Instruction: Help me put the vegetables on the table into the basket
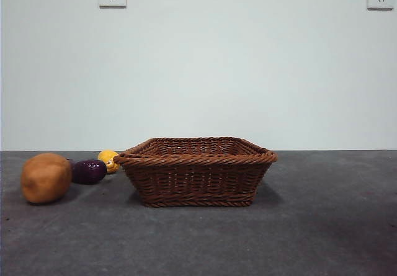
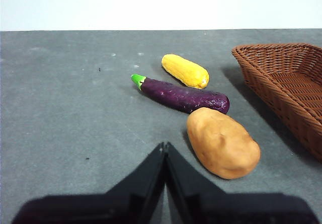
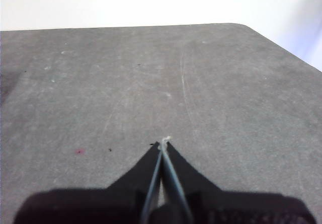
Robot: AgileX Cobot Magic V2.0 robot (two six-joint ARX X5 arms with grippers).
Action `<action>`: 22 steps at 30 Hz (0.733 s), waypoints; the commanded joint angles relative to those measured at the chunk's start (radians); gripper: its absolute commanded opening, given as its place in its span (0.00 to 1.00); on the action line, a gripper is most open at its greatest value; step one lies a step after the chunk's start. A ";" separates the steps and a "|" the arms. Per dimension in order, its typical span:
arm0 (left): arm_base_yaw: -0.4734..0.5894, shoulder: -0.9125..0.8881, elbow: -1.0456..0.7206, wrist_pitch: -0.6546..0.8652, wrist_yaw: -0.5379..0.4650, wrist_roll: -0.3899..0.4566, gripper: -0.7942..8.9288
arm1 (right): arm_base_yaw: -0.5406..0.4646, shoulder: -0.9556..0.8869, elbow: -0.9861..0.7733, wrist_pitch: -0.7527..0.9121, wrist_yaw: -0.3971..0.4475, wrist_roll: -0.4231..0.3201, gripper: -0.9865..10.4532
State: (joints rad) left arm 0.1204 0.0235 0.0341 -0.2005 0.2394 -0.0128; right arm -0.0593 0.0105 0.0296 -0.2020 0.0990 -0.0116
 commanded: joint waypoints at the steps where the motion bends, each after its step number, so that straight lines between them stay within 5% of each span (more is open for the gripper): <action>1: -0.003 -0.001 -0.012 0.006 0.003 -0.013 0.08 | 0.000 -0.002 -0.008 0.004 -0.001 0.024 0.09; 8: -0.003 -0.001 -0.012 0.006 0.003 -0.013 0.08 | 0.000 -0.002 -0.008 0.014 -0.048 0.194 0.09; 11: -0.003 -0.001 -0.012 0.008 0.003 -0.018 0.08 | 0.000 -0.002 -0.008 0.016 -0.057 0.209 0.09; 22: -0.003 0.014 0.077 -0.001 0.010 -0.226 0.07 | 0.000 0.014 0.050 0.014 -0.181 0.340 0.08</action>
State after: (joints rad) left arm 0.1204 0.0368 0.0986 -0.2085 0.2451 -0.1898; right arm -0.0593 0.0216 0.0582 -0.2016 -0.0792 0.2874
